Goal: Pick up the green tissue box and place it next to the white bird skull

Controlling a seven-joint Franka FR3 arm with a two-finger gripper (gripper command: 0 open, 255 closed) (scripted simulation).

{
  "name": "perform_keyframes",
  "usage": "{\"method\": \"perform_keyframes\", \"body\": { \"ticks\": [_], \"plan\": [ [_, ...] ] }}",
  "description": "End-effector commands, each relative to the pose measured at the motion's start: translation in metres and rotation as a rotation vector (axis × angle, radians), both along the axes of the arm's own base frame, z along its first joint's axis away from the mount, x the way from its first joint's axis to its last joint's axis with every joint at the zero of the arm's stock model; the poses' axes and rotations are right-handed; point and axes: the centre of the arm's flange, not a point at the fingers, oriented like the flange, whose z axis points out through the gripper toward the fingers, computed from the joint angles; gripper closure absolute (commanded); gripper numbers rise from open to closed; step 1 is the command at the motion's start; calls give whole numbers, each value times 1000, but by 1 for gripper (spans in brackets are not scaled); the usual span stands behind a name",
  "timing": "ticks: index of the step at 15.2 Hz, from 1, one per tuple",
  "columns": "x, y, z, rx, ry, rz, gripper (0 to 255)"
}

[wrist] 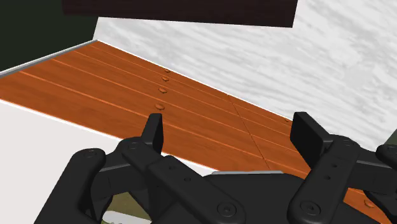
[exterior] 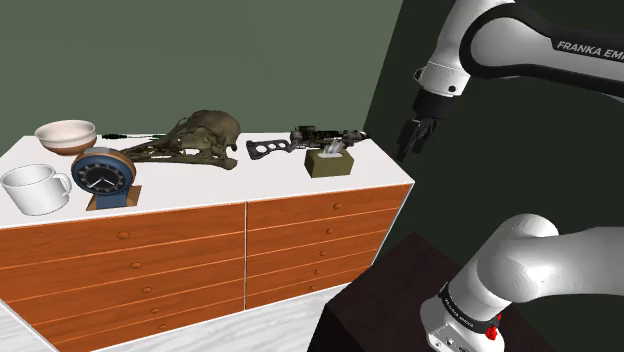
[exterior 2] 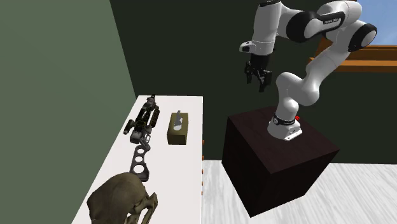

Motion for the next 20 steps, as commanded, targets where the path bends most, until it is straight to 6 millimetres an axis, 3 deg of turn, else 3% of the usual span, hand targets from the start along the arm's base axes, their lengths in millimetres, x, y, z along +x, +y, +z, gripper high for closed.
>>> {"method": "perform_keyframes", "body": {
  "ticks": [1,11,20],
  "plan": [
    [0,0,0,0,0,0,0],
    [95,-9,-65,74,-102,-325,0],
    [180,-40,-117,141,-194,-617,0]
  ]
}}
